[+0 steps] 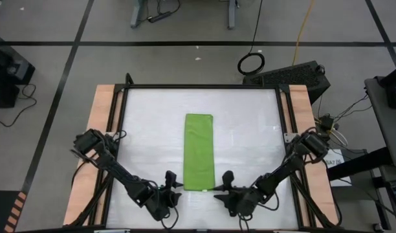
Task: Roll towel into tight, uniform cylinder
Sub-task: Roll the green microfiber towel
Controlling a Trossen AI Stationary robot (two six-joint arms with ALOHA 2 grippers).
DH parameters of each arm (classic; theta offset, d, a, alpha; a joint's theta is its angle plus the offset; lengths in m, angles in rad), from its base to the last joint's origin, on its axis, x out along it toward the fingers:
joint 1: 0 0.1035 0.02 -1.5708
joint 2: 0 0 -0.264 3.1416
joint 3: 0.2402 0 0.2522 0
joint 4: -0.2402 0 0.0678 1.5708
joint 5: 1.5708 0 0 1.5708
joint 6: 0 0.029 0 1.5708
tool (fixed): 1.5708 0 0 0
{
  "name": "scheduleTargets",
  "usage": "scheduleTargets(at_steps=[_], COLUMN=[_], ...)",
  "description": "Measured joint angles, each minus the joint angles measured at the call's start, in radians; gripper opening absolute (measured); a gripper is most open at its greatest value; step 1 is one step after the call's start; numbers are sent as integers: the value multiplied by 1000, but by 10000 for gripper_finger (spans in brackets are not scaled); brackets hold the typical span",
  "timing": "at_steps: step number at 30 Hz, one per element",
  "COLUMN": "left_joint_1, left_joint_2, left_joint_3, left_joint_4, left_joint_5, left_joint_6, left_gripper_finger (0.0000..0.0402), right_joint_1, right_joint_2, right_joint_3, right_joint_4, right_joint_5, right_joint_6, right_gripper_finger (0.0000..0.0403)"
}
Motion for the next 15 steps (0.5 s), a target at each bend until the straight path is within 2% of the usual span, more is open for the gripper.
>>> scheduleTargets(at_steps=[9,15], left_joint_1=[18,36], left_joint_2=[24,24], left_joint_3=[2,1], left_joint_4=[23,41], left_joint_5=[-61,-44], left_joint_6=[29,81], left_gripper_finger=[218,218], right_joint_1=[-51,-82], right_joint_2=[-3,-4], right_joint_3=[2,3], right_joint_4=[-56,-97], right_joint_5=[-65,-85], right_joint_6=[1,6], right_gripper_finger=[144,144])
